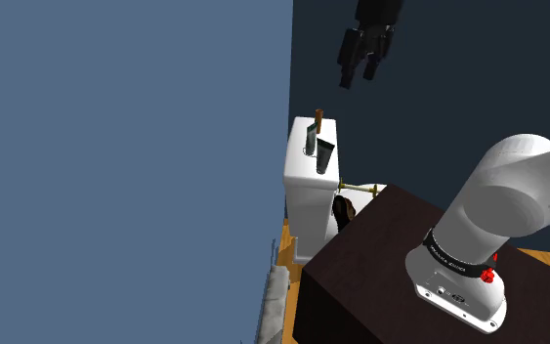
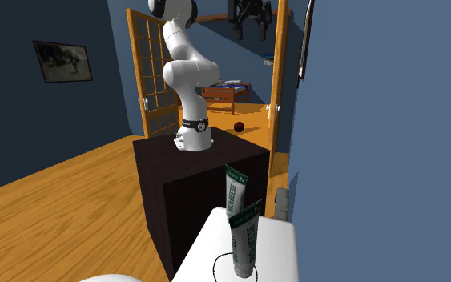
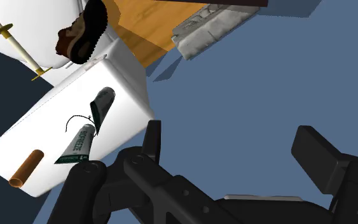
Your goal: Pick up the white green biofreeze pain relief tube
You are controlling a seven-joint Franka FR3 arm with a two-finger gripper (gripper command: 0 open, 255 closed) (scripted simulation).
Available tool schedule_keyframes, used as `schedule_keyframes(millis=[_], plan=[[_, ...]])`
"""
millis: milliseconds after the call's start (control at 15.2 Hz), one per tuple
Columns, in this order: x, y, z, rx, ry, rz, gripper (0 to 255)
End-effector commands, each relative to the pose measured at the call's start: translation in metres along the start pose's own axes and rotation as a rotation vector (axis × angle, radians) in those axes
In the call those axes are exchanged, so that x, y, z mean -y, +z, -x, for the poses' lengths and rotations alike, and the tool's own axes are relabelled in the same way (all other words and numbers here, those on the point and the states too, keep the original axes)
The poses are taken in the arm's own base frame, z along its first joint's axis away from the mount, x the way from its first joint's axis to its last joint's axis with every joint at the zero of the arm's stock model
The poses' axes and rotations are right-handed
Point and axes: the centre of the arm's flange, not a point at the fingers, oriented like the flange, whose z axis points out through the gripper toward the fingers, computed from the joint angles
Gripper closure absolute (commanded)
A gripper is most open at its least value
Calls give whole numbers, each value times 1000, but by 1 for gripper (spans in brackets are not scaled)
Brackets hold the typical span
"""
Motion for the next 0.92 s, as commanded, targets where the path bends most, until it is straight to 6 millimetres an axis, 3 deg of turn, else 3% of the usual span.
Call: schedule_keyframes(millis=[0,396,858], plan=[[0,0,0,0,0,0,0],[-59,48,-18,1,-219,8,0],[-121,104,-55,2,-474,17,0]])
